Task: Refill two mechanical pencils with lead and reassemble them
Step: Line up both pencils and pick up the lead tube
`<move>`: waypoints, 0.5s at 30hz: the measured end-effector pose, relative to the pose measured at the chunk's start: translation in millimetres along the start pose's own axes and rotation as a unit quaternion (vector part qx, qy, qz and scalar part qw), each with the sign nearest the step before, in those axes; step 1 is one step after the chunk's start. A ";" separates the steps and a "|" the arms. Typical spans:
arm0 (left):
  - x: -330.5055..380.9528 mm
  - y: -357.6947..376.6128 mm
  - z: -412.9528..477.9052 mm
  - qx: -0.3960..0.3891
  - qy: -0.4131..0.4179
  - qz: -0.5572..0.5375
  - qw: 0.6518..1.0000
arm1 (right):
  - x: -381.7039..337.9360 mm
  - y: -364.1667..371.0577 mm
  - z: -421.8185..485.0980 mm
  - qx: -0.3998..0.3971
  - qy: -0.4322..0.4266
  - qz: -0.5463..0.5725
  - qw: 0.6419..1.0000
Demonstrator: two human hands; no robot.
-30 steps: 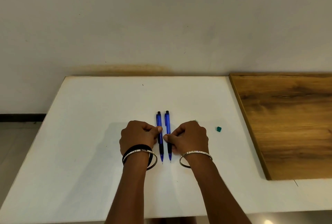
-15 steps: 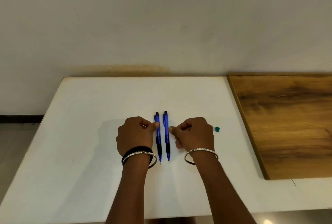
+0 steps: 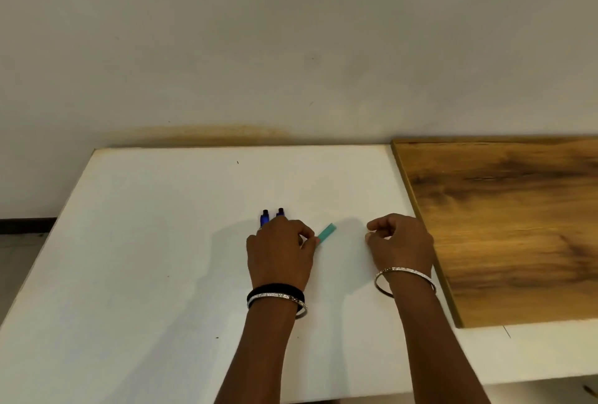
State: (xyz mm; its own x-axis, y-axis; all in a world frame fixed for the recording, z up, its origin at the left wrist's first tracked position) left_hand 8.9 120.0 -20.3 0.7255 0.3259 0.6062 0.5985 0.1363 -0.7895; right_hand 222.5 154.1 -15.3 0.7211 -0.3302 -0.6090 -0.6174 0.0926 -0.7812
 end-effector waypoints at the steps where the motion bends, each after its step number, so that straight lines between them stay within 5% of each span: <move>1: 0.3 1.6 0.0 0.001 0.002 0.024 1.000 | 0.2 -0.4 0.4 -0.001 -0.004 -0.007 1.000; 7: 5.1 9.4 -0.6 0.004 0.013 0.093 0.996 | 2.0 -0.3 3.0 -0.007 -0.010 -0.043 0.999; 15: 15.9 15.5 -0.4 -0.001 0.027 0.057 0.998 | 12.5 2.5 4.6 -0.028 0.025 -0.063 0.997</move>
State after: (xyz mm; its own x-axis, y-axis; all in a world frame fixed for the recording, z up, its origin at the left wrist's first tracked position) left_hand 29.9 126.9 -22.8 0.8061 0.2884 0.5167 0.5118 0.0985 -0.8534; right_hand 231.4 154.5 -25.5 0.7780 -0.3824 -0.4985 -0.5409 -0.0039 -0.8411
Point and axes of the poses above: each hand's wrist, its own z-axis towards the middle knuckle, its own y-axis out of the palm, x = y × z, the point moved 9 cm from there along z, towards the middle knuckle, and after that the axes turned 1 degree about -z, right-handed, at the moved point
